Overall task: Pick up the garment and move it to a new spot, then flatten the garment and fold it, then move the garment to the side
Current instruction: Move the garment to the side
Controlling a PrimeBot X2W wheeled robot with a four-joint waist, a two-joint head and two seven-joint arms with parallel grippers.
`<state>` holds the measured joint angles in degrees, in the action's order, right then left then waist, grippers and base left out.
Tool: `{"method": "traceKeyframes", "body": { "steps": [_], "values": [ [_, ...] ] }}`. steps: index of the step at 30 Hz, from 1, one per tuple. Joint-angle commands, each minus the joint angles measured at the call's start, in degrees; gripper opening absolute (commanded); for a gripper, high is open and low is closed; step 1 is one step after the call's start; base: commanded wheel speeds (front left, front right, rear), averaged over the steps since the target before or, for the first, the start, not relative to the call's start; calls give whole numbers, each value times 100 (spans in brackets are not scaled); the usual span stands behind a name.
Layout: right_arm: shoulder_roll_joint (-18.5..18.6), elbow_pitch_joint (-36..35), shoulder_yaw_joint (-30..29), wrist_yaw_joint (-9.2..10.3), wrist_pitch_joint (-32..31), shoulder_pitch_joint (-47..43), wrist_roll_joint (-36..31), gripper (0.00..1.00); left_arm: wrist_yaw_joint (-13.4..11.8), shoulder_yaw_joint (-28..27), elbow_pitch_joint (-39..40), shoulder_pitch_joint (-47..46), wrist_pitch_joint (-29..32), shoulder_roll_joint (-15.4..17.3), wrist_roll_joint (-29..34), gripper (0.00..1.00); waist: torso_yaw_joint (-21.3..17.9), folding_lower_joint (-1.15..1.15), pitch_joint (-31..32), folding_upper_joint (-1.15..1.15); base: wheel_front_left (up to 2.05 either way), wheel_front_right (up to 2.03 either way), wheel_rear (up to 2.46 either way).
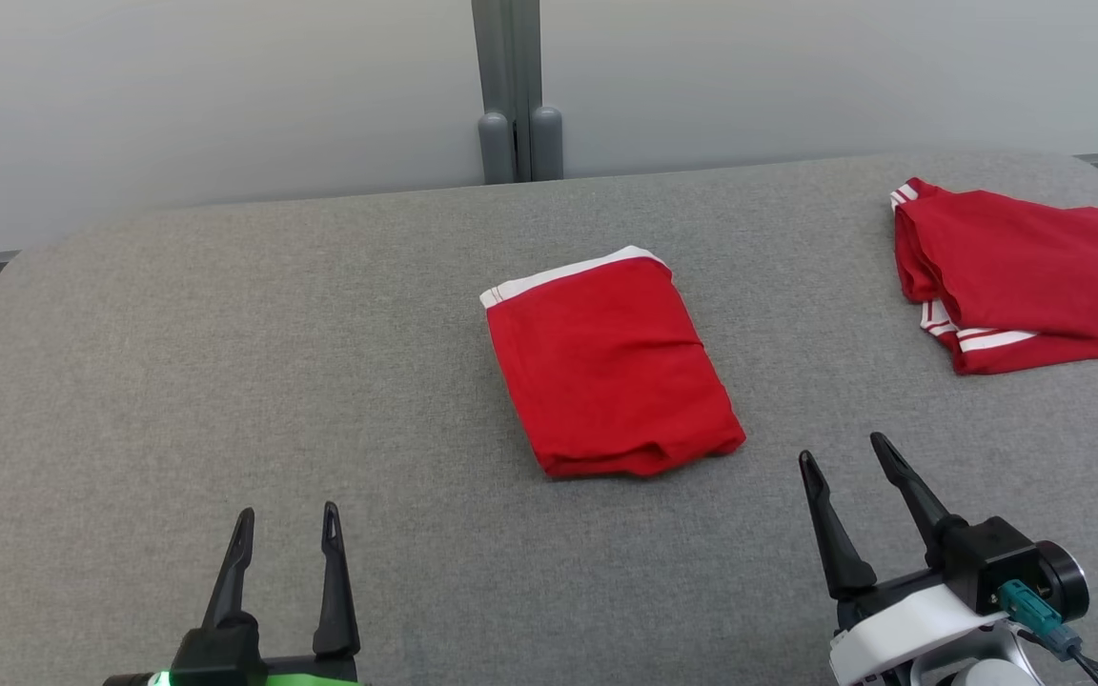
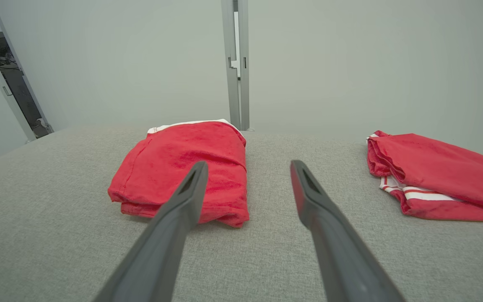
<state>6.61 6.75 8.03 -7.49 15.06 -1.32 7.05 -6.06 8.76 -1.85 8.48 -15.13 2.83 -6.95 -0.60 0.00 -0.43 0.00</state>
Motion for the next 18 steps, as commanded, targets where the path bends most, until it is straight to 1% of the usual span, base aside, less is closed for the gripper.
{"method": "traceKeyframes", "body": {
  "steps": [1, 18],
  "values": [
    [-6, -21, -19, 1, 12, -79, -17, 100, 19, -34, -6, 74, 3, 15, 27, 100, 7, 0, 8, 0, 0, 0, 0],
    [-7, -15, -5, 1, 12, -157, 2, 100, 38, -15, -48, 146, 3, 15, 74, 100, 35, 0, 16, 0, 0, 0, 0]
  ]
}}
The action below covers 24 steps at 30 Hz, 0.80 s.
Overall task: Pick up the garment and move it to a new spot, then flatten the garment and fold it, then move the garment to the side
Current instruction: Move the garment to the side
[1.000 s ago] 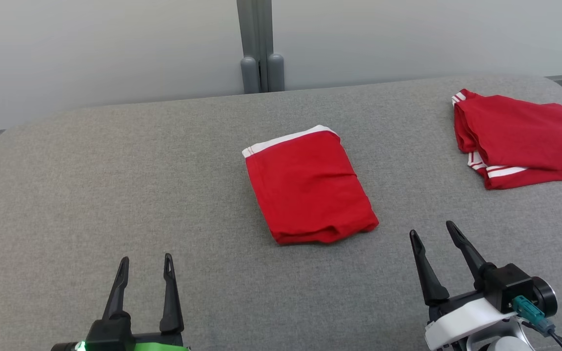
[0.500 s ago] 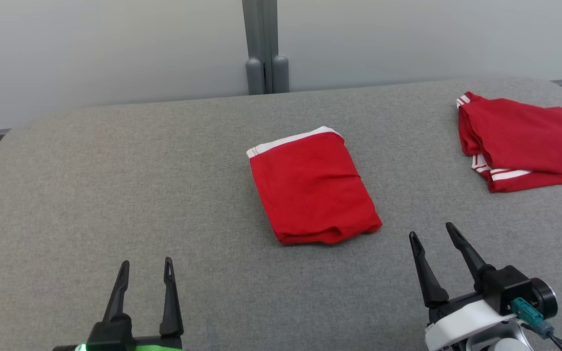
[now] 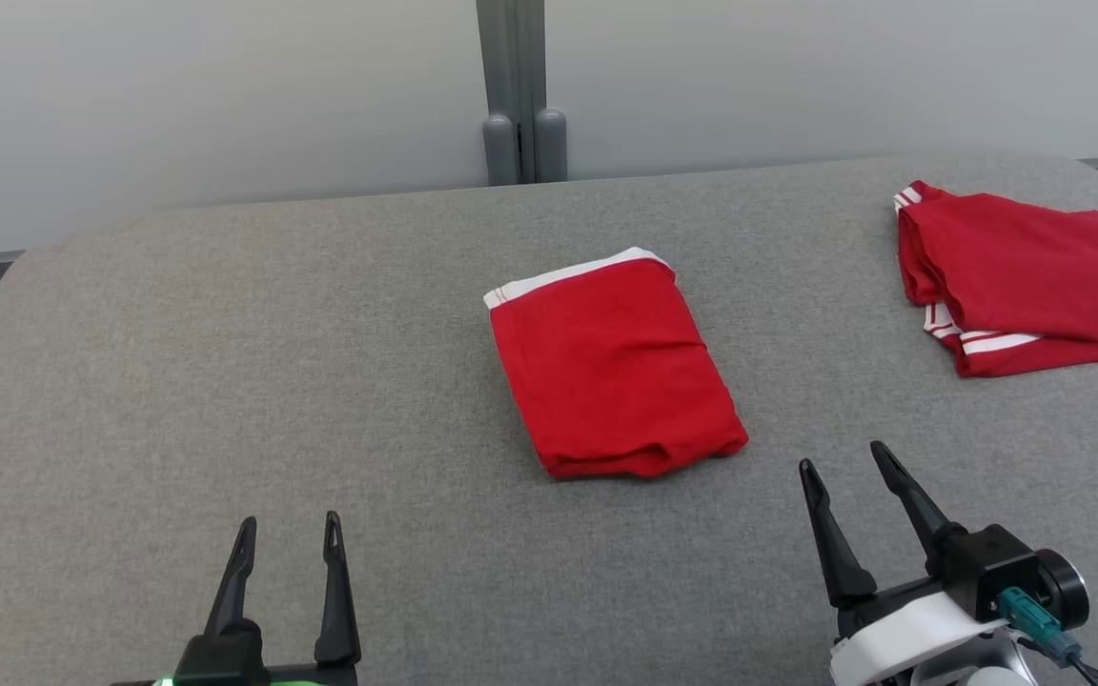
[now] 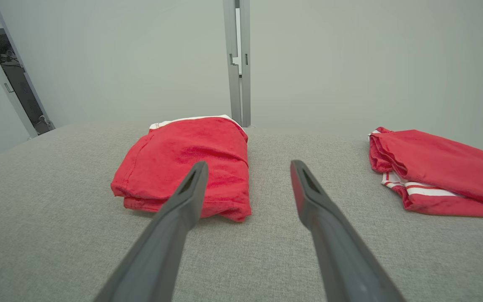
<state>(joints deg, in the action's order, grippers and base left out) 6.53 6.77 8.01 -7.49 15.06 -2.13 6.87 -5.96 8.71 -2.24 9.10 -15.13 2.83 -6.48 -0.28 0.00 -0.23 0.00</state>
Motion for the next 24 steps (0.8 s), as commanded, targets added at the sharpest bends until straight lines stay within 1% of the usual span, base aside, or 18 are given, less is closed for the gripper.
{"method": "traceKeyframes", "body": {
  "steps": [1, 5, 7, 11, 13, 15, 17, 18, 21, 24],
  "values": [
    [-1, -17, -10, 1, 12, -78, 23, 100, 27, -9, -17, 77, 3, 15, 33, 100, 7, 0, -12, 0, 0, 0, 0],
    [-11, -7, -24, 1, 12, -64, 37, 100, 43, 1, -22, 46, 3, 15, 60, 100, 44, 0, -59, 0, 0, 0, 0],
    [-24, 68, 33, 1, 12, 6, 153, 100, 39, 15, -10, 16, 3, 15, 77, 100, 69, 0, -108, 0, 0, 0, 0],
    [72, 333, 228, 1, 12, 469, 671, 100, 61, 71, 37, -175, 3, 15, 150, 100, 134, 0, -375, 0, 0, 0, 0],
    [212, 619, 486, 1, 12, 760, 1117, 100, 87, 126, 51, -261, 3, 15, 179, 100, 182, 0, -526, 0, 0, 0, 0],
    [441, 994, 872, 1, 12, 1148, 1711, 100, 95, 200, 64, -352, 3, 15, 200, 100, 243, 0, -665, 0, 0, 0, 0],
    [767, 1312, 1339, 2, -149, 1621, 2333, 100, 110, 276, 71, -427, 3, 15, 185, 100, 303, 0, -779, 0, 0, 0, 0],
    [930, 1412, 1582, 1, -337, 1879, 2783, 100, 115, 334, 76, -465, 3, 15, 188, 100, 337, 0, -836, 0, 0, 0, 0],
    [1400, 1425, 2042, 1, -766, 2450, 3825, 100, 113, 440, 95, -589, 3, 15, 178, 100, 433, 0, -1007, 0, 0, 0, 0],
    [1887, 1310, 2336, 0, -1259, 3015, 4844, 100, 98, 564, 143, -769, 3, 15, 151, 100, 553, 0, -1271, 0, 0, 0, 0]
  ]
}}
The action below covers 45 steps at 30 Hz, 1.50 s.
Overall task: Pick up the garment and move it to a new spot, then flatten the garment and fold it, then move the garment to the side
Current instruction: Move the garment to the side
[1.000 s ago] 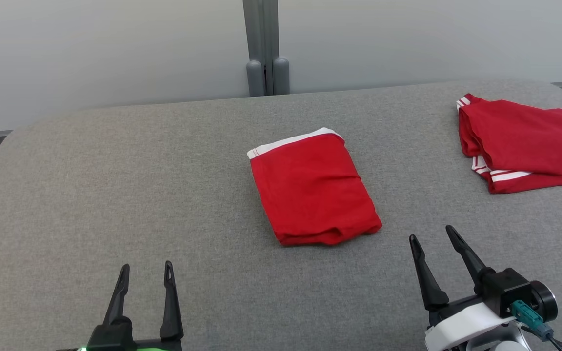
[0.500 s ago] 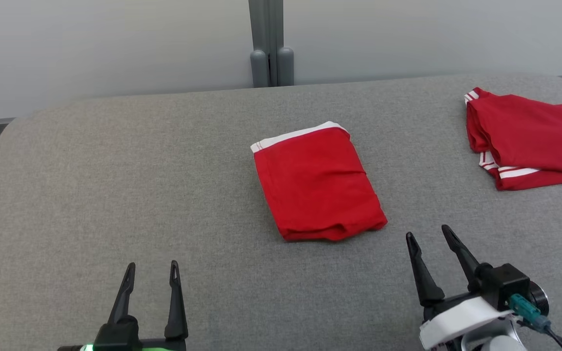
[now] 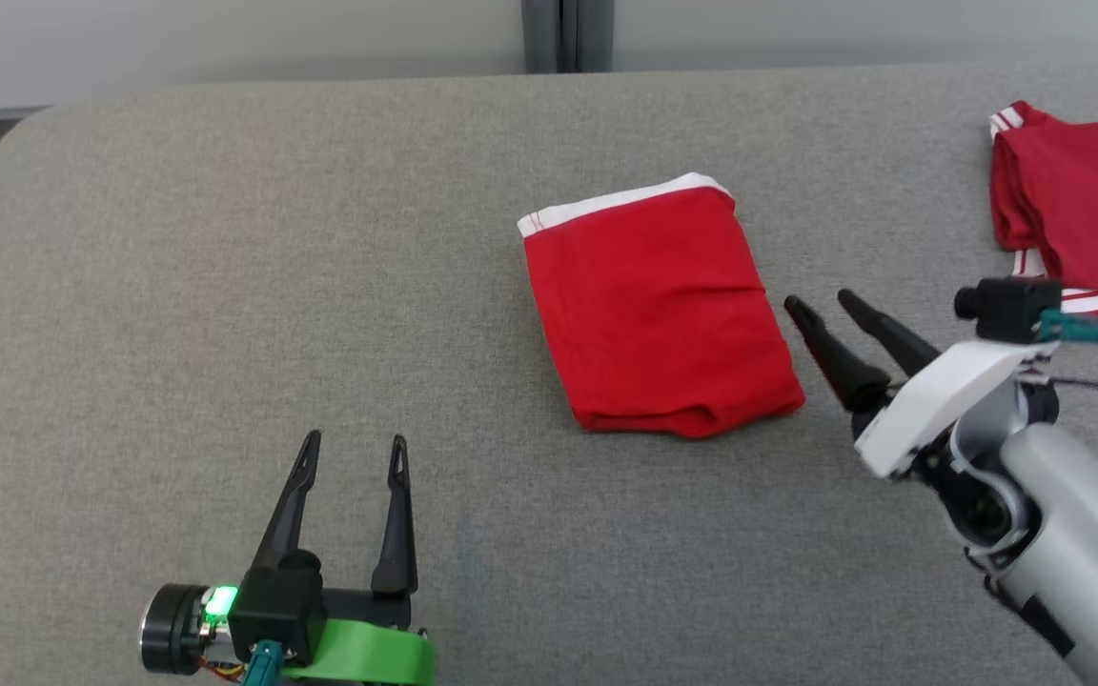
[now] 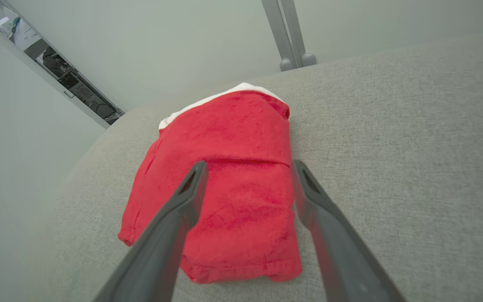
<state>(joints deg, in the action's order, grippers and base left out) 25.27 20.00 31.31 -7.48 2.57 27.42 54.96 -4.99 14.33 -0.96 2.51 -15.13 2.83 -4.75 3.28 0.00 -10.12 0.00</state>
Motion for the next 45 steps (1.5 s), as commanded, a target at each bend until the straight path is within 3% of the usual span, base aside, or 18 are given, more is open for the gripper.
{"method": "traceKeyframes", "body": {
  "steps": [1, 7, 16, 17, 18, 19, 20, 30, 45],
  "values": [
    [128, -10, 25, -1, -156, 191, 339, 100, 3, 36, 28, -165, 3, 15, -42, 100, 240, 0, -358, 0, 0, 0, 0],
    [744, 52, 277, -1, -994, 863, 1549, 100, -52, 192, 149, -451, 3, 15, -152, 100, 456, 0, -786, 0, 0, 0, 0],
    [903, 456, 678, -1, -1503, 1345, 2151, 100, -85, 349, 151, -758, 3, 14, -247, 100, 630, 0, -1188, 0, 0, 0, 0],
    [889, 473, 732, -1, -1529, 1367, 2205, 90, -96, 355, 141, -788, 3, 15, -254, 100, 639, 0, -1212, 0, 0, 0, 0],
    [884, 468, 772, -1, -1547, 1387, 2235, 53, -102, 357, 135, -805, 3, 15, -261, 100, 644, 0, -1225, 0, 0, 0, 0],
    [894, 462, 812, -1, -1518, 1412, 2270, 32, -111, 362, 130, -824, 3, 14, -270, 100, 648, 0, -1241, 0, 0, 0, 0],
    [893, 446, 853, -1, -1511, 1416, 2309, 0, -120, 363, 128, -838, 3, 14, -274, 100, 649, 0, -1249, 0, 0, 0, 0],
    [1321, 199, 1155, -1, -932, 1675, 2224, 0, -100, 267, 161, -840, 3, 14, -143, 100, 376, 0, -1292, 0, 0, 0, 0],
    [2690, -32, 1185, -1, -350, 2555, 2003, 0, 155, -67, 361, -1148, 3, 41, 335, 100, -675, 0, -2085, 0, 0, 0, 0]
  ]
}}
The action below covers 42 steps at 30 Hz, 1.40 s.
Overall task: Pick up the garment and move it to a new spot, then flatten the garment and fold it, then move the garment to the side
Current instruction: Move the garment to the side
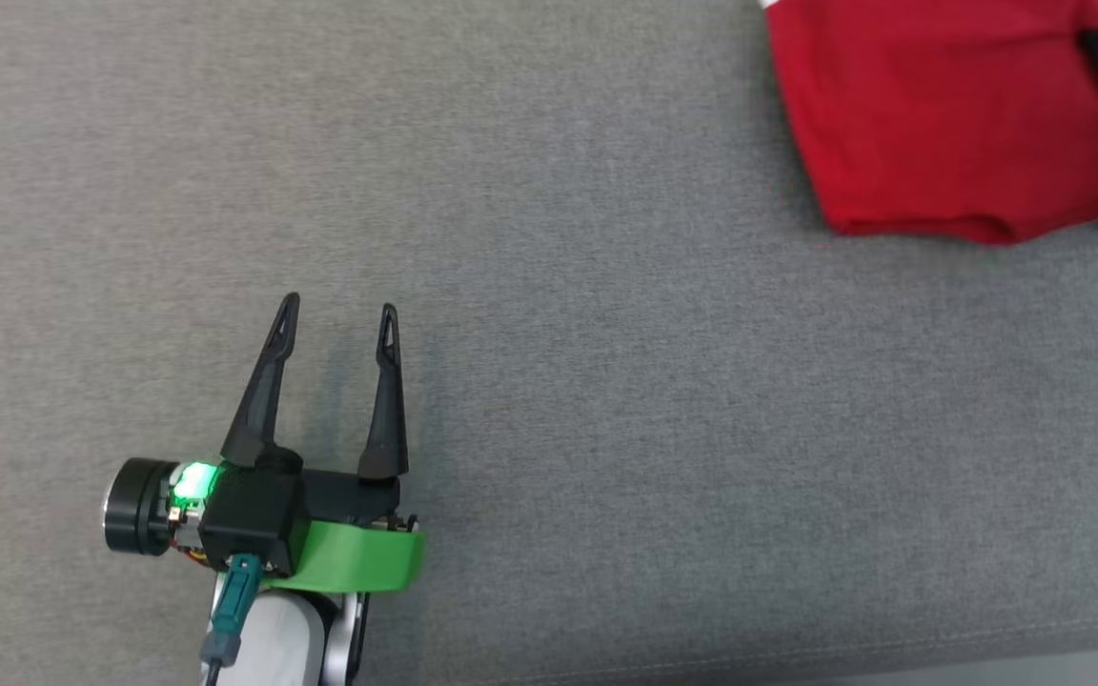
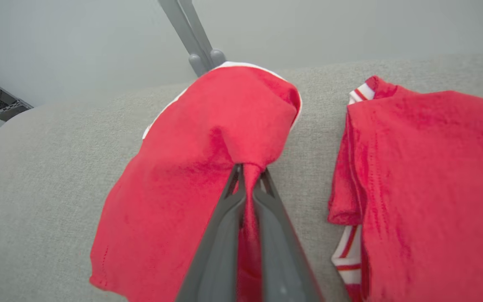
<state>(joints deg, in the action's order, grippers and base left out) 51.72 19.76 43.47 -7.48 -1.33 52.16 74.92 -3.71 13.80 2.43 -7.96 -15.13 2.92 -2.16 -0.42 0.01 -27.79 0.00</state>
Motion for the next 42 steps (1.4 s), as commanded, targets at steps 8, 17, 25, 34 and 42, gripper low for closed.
{"method": "traceKeyframes", "body": {
  "steps": [8, 17, 25, 34, 42],
  "values": [
    [976, -14, -245, -1, 178, 273, -135, 0, 155, -34, 173, -290, 3, 134, 162, 100, -389, -1, -751, 0, 0, 0, 0],
    [1988, -9, -539, 0, 106, 291, -322, 0, 157, -95, 303, -419, 3, 262, 208, 100, -209, -1, -1111, 0, 0, 0, 0],
    [2464, 182, -520, 3, 80, 49, -445, 0, 174, -75, 306, -462, 3, 298, 194, 100, -81, -1, -1189, 0, 0, 0, 0],
    [2156, 1040, -667, 3, 677, 223, -1296, 100, 208, -49, 280, -466, 3, 299, 168, 100, -29, -1, -1097, 0, 0, 0, 0],
    [886, 1689, -813, 3, 1392, 358, -2550, 100, 125, 13, 157, -243, 4, 213, 96, 100, 56, -1, -405, 0, 0, 0, 0]
  ]
}}
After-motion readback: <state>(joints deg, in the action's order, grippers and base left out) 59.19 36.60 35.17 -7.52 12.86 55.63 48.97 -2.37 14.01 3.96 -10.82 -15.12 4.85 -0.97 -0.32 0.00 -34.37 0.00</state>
